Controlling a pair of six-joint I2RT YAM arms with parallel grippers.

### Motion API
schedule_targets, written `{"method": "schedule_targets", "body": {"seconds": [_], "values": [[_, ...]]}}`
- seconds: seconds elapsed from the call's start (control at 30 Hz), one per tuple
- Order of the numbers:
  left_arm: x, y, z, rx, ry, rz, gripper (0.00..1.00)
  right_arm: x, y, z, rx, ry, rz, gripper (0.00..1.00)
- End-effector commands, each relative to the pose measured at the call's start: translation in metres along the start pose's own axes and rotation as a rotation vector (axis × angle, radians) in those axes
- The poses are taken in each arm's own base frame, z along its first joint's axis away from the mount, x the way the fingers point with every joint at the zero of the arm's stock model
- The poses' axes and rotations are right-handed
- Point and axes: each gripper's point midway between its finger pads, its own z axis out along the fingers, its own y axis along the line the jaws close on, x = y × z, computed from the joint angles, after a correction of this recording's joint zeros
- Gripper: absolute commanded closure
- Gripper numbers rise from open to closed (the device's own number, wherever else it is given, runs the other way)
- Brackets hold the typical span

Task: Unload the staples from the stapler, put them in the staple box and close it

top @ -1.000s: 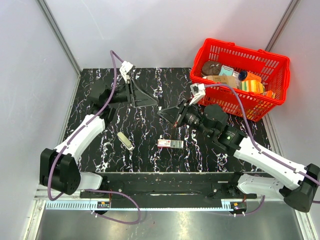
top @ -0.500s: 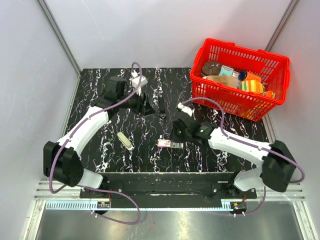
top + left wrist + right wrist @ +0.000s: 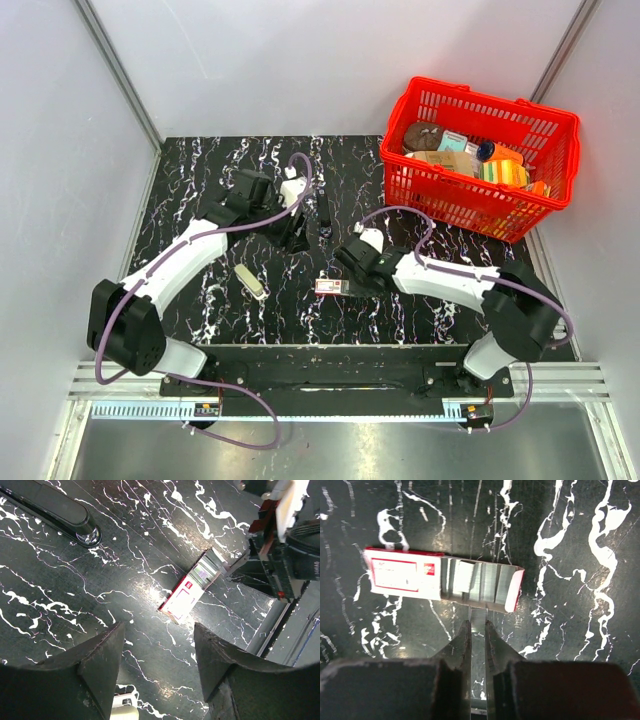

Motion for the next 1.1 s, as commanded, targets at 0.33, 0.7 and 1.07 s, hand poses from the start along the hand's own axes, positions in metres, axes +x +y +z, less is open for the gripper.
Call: {"method": "schedule_targets", "body": {"seconds": [0.33,0.7,1.07], "values": [[-0.006,-0.003,0.002,-0.008,-0.006,0.052,0.39,-0.016,0.0,0.006,0.068,-0.052,-0.039,1.0],[-0.007,-0.007,0.001,0.0,-0.011,0.054,0.4,-0.014,-0.003,0.012,0.104,-0.031,-0.058,1.0],[-0.006,-0.009,0.0,0.003,-0.011,0.054,0.4,-0.012,-0.006,0.014,0.119,-0.02,-0.06,0.96]]}}
